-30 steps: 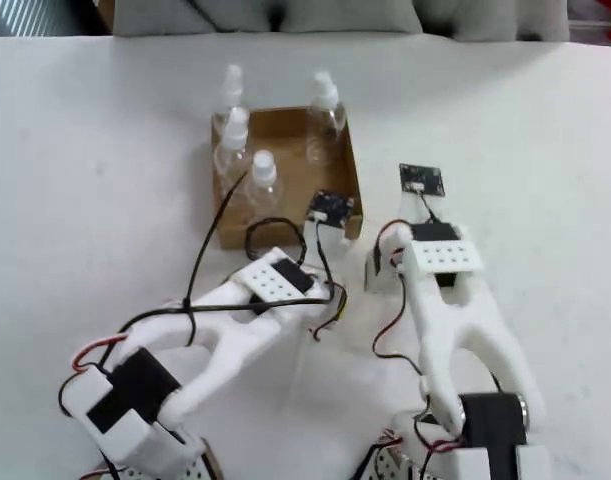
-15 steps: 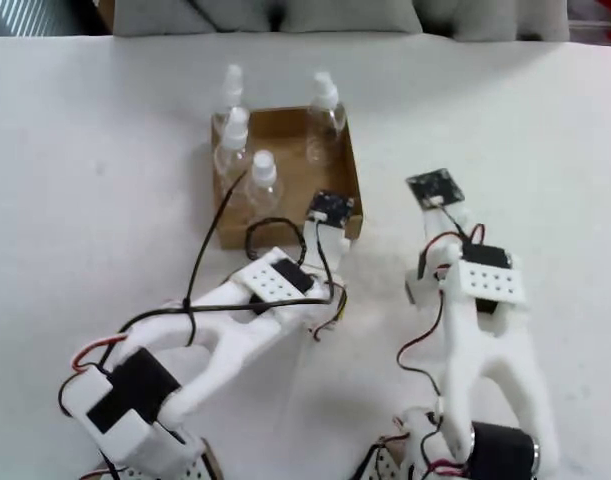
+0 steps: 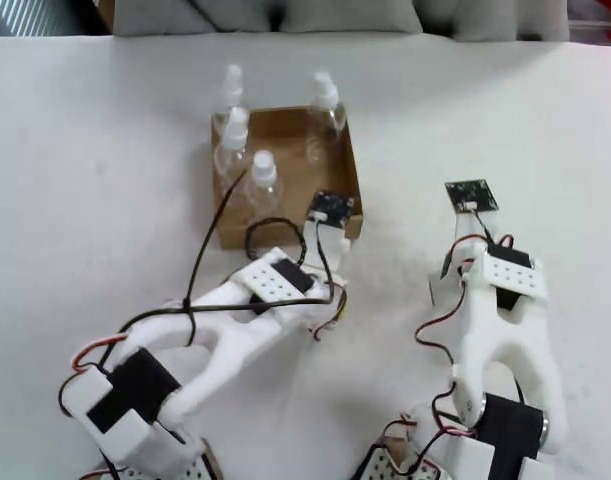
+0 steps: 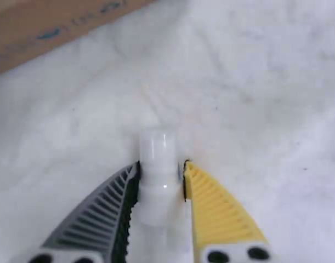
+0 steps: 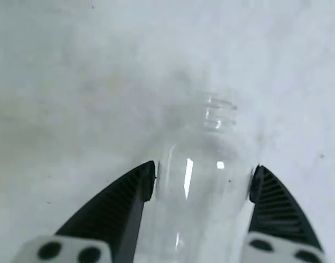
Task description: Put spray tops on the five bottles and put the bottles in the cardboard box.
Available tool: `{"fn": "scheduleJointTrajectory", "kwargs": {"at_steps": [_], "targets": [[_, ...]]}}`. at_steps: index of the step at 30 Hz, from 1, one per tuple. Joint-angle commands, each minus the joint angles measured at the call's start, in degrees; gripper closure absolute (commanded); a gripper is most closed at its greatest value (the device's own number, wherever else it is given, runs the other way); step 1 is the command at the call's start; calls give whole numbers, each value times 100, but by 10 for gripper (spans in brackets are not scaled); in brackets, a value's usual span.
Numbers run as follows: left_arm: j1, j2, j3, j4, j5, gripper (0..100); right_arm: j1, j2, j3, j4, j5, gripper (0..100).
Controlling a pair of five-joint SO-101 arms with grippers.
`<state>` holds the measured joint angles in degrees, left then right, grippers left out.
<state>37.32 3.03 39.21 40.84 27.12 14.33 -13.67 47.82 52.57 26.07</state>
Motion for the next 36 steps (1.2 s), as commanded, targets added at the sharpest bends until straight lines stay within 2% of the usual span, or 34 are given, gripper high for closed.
{"fn": "scheduleJointTrajectory", "kwargs": {"at_steps": [1, 10, 19, 30, 36], "targets": [[4, -251, 44, 88, -79, 969, 110, -66, -290, 22, -88, 749], [4, -251, 44, 88, -79, 969, 312, -312, -299, 92, -220, 748], [4, -251, 44, 88, -79, 969, 295, 224, -360, -347, -220, 748], [4, -251, 44, 88, -79, 969, 303, 497, -501, -347, -211, 753], [4, -251, 44, 88, -79, 969, 312, 497, -501, -523, -220, 892]]}}
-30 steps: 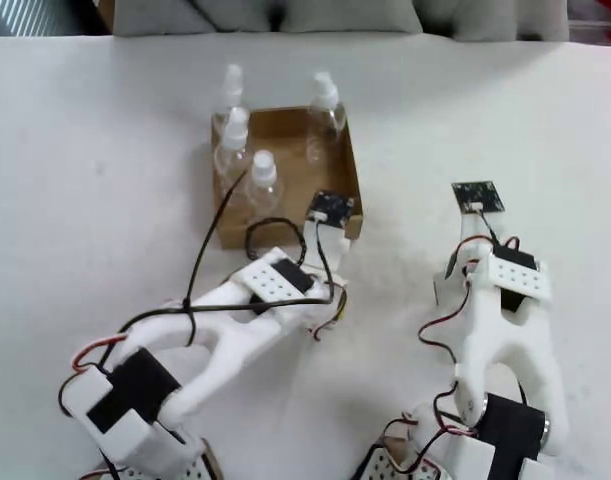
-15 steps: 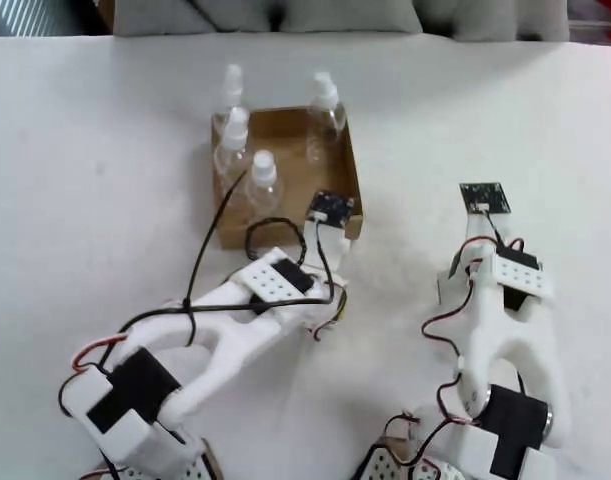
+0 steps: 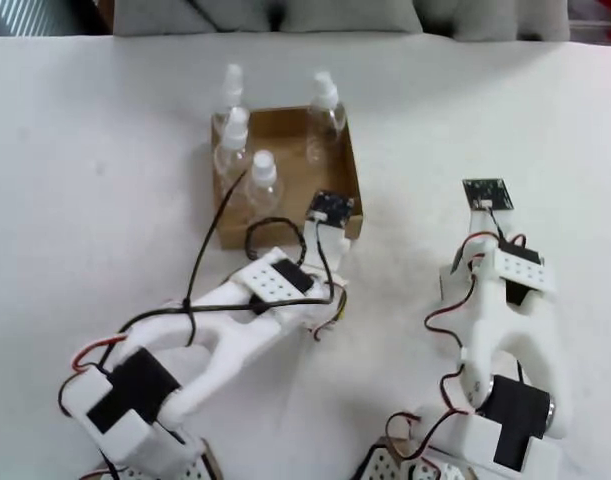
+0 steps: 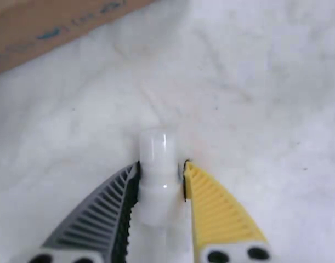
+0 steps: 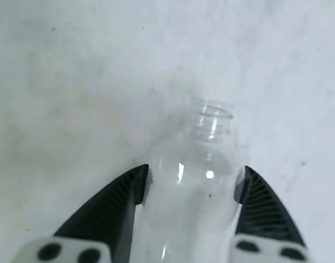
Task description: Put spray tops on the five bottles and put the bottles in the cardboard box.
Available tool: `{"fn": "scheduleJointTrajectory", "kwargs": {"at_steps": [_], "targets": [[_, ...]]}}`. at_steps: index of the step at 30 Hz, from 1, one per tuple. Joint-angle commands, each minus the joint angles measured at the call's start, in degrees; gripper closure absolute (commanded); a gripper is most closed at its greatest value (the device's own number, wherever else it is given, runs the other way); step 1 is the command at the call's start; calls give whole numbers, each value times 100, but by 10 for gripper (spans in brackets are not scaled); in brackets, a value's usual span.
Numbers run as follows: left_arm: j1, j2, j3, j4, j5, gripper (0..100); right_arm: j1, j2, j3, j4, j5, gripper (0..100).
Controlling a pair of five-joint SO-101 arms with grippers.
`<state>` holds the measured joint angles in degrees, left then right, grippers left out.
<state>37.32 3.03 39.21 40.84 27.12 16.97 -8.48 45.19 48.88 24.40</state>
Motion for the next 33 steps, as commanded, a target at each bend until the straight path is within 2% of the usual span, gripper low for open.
{"fn": "scheduleJointTrajectory", "kwargs": {"at_steps": [1, 7, 10, 18, 25, 29, 33], "targets": [[-4, -251, 44, 88, -79, 969, 57, -22, -237, -171, -53, 909], [-4, -251, 44, 88, -79, 969, 48, -127, -360, -66, -62, 932], [-57, -251, 44, 88, -79, 969, 22, -330, -668, 435, -105, 932], [-119, -259, 44, 88, -70, 969, -127, -1191, -1459, 1297, -1591, 932], [-224, -259, 35, 88, -70, 969, -567, -2088, -1380, 1736, -1705, 932], [-251, -259, 35, 88, -70, 969, -963, -2774, -818, 1675, -1705, 932], [-382, -259, 26, 97, -70, 969, -1165, -3644, 62, 919, -1714, 932]]}}
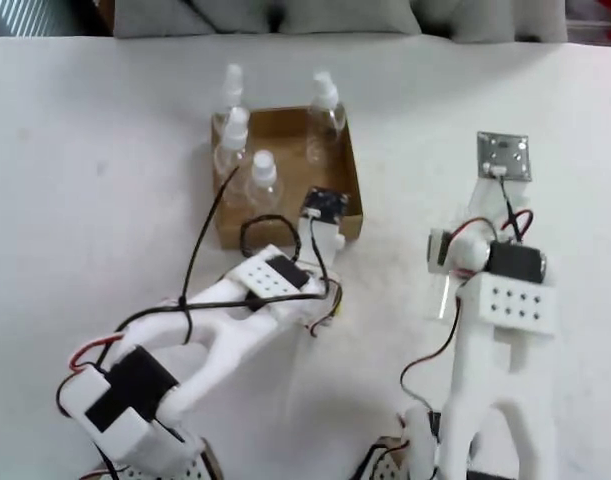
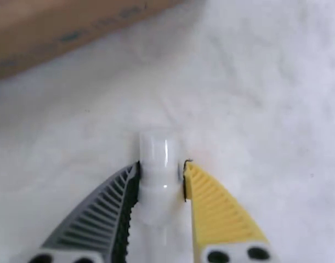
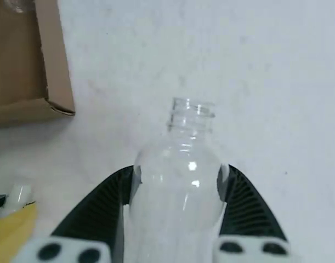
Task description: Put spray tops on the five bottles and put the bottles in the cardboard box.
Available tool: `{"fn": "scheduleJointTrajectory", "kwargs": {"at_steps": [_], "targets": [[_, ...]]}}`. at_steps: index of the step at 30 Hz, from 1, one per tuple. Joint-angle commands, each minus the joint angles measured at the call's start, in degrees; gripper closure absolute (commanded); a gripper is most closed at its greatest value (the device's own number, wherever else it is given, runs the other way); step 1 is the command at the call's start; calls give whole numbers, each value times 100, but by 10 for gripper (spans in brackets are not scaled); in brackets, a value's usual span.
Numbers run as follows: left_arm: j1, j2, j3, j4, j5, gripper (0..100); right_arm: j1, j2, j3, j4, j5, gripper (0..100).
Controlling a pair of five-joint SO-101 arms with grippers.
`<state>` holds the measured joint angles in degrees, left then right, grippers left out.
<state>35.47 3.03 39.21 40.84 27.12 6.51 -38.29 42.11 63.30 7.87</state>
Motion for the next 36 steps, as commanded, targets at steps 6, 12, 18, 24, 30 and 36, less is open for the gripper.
{"fn": "scheduleJointTrajectory", "kwargs": {"at_steps": [6, 12, 18, 24, 30, 36], "targets": [[-330, -629, 264, 53, -79, 969, -110, -2079, 1793, -2220, -105, 929], [-523, -1130, 765, -378, -334, 969, -110, -2475, 1908, -3266, -105, 929], [-541, -1420, 985, -396, -352, 969, -119, -2475, 1925, -5138, -105, 932], [-541, -1560, 1064, -396, -360, 969, -127, -2475, 2646, -6651, -105, 931], [-637, -1587, 1064, -396, -360, 969, -189, -2545, 3851, -7952, -105, 932], [-743, -1596, 677, -360, -360, 969, -453, -2545, 4290, -8004, -105, 932]]}}
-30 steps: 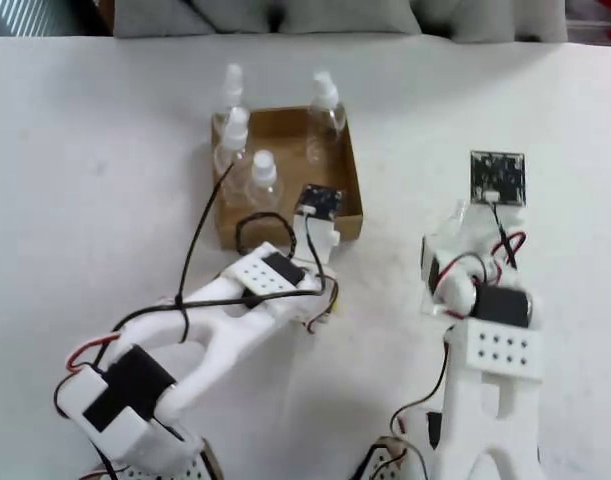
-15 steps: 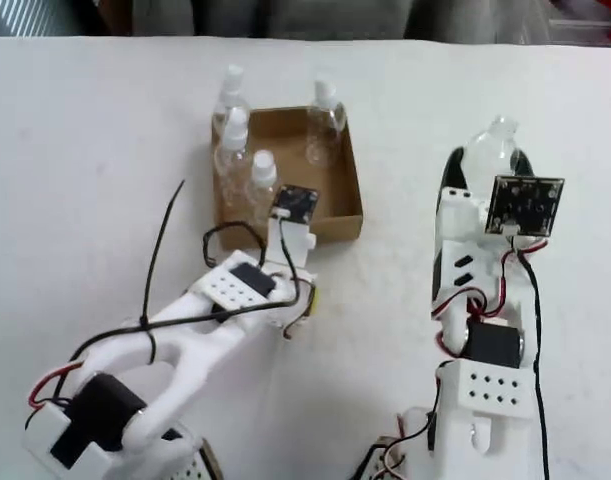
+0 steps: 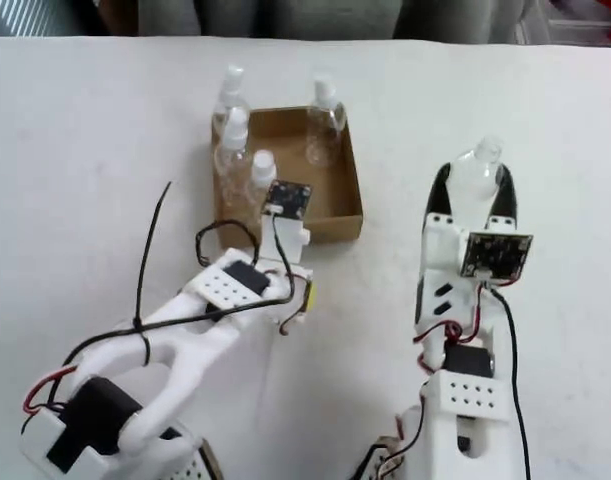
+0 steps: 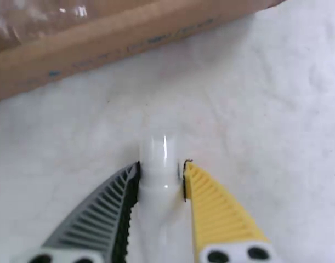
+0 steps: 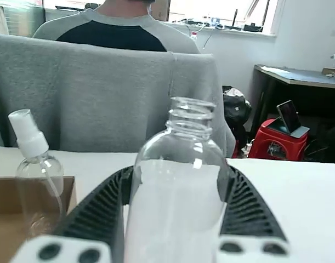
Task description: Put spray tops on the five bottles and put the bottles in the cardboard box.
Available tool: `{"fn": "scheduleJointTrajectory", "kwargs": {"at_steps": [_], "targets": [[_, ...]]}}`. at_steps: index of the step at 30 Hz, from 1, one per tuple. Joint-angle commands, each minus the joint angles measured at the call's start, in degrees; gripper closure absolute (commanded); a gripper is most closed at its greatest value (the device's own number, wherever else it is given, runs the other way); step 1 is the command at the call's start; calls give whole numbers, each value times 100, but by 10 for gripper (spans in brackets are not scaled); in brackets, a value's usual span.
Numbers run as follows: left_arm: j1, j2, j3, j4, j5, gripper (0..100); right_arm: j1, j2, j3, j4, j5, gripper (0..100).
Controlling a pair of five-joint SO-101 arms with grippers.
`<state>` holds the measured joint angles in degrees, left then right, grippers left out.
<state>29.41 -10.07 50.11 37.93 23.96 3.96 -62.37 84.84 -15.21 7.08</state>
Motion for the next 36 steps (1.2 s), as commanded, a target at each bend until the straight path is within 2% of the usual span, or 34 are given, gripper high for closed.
{"fn": "scheduleJointTrajectory", "kwargs": {"at_steps": [1, 5, 10, 15, 20, 25, 27, 31, 36], "targets": [[-198, -312, -554, -62, -18, 969, -303, -145, 79, -154, -26, 932], [-321, -822, -853, -62, -35, 969, -734, -549, 440, -145, -26, 932], [-330, -2079, -1134, -70, -44, 969, -1077, -1692, 1248, -40, -26, 933], [-330, -2826, -1987, -105, -44, 969, -1165, -2870, 1231, 1429, -26, 933], [-338, -2844, -3341, -255, -44, 966, -1833, -4154, 1213, 2888, -26, 933], [-338, -2835, -4018, -1442, -44, 968, -2167, -3978, 1204, 2976, -26, 933], [-338, -2826, -4176, -1723, -273, 968, -2158, -3978, 1204, 2976, -26, 933], [-330, -2519, -4510, -1723, -1011, 969, -2202, -3978, 1204, 2976, -26, 933], [-312, -1938, -4985, -1459, -1099, 969, -2501, -3978, 1204, 2985, -26, 933]]}}
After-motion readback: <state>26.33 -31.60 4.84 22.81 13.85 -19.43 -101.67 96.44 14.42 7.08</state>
